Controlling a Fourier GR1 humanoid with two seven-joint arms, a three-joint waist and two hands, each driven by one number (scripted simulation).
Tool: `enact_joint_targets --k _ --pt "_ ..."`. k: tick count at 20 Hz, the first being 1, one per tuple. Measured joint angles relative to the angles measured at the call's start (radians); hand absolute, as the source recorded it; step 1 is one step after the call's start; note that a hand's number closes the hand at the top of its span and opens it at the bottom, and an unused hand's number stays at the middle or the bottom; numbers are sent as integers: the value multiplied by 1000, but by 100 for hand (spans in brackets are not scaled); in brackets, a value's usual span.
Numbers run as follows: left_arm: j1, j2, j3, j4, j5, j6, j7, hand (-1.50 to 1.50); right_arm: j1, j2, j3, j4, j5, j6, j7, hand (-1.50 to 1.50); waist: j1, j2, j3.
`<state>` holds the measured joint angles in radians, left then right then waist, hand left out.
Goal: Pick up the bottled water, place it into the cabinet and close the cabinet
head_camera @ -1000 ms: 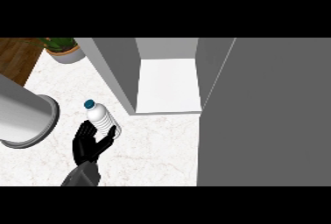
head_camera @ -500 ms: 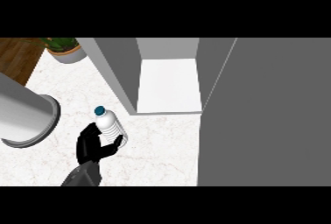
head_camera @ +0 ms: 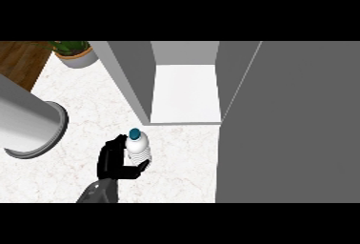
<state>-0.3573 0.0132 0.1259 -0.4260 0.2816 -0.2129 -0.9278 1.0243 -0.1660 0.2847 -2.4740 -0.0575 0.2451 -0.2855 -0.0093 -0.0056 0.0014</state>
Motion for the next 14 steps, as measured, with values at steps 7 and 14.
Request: enact_joint_targets --k 7,14 --pt "2 -11 -177 -162 138 65 128 150 -12 5 16 -11 -3 -9 35 -150 1 -1 -1" --pt "-20 -13 -334 -402 178 285 284 150 -6 4 -18 -1 -7 2 6 -150 2 -2 0"
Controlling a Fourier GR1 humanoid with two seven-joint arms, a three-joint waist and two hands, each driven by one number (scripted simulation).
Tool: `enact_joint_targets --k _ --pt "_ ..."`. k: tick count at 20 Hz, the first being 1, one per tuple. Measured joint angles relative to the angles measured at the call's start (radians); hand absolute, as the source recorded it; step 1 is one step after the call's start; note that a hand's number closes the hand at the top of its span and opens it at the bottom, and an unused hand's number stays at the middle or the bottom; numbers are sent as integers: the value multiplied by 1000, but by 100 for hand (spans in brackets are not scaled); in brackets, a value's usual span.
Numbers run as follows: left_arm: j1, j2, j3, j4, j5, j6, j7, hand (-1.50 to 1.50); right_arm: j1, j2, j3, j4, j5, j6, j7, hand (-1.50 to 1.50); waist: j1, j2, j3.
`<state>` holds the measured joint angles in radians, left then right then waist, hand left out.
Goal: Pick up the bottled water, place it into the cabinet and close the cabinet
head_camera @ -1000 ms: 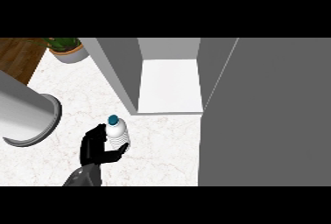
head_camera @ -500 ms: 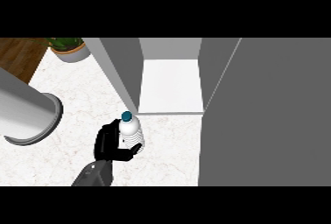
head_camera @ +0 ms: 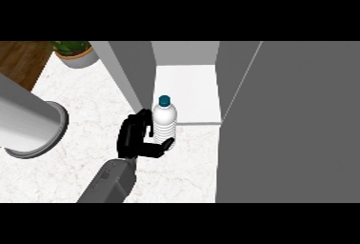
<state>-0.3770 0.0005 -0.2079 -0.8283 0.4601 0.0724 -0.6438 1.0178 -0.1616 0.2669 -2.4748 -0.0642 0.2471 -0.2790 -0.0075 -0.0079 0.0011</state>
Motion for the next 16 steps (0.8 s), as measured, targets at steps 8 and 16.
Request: enact_joint_targets --k 8,16 --pt "-148 0 -158 -104 52 280 135 150 -21 0 -54 2 -20 12 7 -150 -15 6 -1" --pt "-368 0 -176 20 54 436 255 150 -31 7 -78 9 -33 35 -2 -150 -26 11 -1"
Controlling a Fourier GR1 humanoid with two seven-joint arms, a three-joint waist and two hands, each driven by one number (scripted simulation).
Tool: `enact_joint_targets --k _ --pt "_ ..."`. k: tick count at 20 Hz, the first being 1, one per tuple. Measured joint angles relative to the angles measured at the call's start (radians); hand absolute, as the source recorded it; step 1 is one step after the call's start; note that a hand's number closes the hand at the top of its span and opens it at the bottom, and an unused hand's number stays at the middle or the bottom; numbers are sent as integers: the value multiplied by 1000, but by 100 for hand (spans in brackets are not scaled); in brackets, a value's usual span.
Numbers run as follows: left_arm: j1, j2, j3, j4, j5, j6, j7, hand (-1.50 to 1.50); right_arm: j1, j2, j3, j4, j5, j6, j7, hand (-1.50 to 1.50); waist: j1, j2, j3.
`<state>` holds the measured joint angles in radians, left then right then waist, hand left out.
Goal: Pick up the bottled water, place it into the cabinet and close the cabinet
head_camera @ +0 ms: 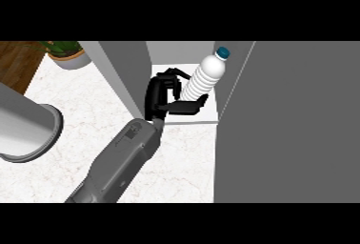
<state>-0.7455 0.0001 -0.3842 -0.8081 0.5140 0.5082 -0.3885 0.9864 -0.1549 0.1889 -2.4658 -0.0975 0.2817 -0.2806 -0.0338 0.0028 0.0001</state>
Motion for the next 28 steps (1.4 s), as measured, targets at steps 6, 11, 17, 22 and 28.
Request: enact_joint_targets --k 6,11,17,22,28 --pt "-133 0 22 188 62 27 -18 150 -30 1 -20 2 -11 12 16 -150 -18 9 -1" --pt "-230 7 16 357 6 59 -20 150 -36 1 -37 7 -19 26 10 -150 -28 13 0" --pt "-304 11 71 515 1 110 -30 150 -60 -2 -72 31 -46 49 -2 -150 -35 20 0" --pt "-329 29 129 585 20 107 -84 150 -72 -1 -80 33 -62 61 0 -150 -44 26 -1" --pt "-376 44 120 668 -20 163 -127 -150 -81 -6 -84 43 -66 78 -5 -150 -61 32 -1"
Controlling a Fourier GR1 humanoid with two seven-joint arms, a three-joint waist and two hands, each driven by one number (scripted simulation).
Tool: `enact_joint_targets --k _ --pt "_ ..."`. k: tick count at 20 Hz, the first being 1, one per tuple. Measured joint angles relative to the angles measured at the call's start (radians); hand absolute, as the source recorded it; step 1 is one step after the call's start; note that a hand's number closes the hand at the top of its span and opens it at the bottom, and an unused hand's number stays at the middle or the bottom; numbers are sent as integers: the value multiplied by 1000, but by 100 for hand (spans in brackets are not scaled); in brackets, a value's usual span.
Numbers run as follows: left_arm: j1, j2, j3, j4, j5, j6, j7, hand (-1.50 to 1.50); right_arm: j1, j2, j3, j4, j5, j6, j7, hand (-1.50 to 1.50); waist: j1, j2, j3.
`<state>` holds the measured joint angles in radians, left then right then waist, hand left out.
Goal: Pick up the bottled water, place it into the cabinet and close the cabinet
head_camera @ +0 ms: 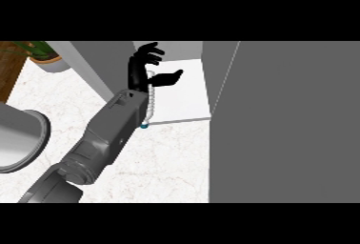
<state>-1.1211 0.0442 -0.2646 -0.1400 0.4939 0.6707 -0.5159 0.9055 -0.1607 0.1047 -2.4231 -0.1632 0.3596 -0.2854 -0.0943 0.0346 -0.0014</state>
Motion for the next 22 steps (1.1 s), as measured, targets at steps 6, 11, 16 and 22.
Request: enact_joint_targets --k 6,11,16,22 --pt "-34 7 -6 50 -26 41 -26 -150 13 -6 -5 8 -5 25 -12 -150 -12 2 0" --pt "-57 11 5 45 -24 -29 -43 -150 -1 -3 -5 13 -14 31 -8 -150 -8 4 -1" --pt "-63 8 52 -10 14 -127 -117 -150 20 -8 2 7 -19 44 -7 -150 1 -1 -1" --pt "-57 -16 87 -50 39 -242 -177 -150 27 3 21 7 -21 42 5 -150 29 -14 0"
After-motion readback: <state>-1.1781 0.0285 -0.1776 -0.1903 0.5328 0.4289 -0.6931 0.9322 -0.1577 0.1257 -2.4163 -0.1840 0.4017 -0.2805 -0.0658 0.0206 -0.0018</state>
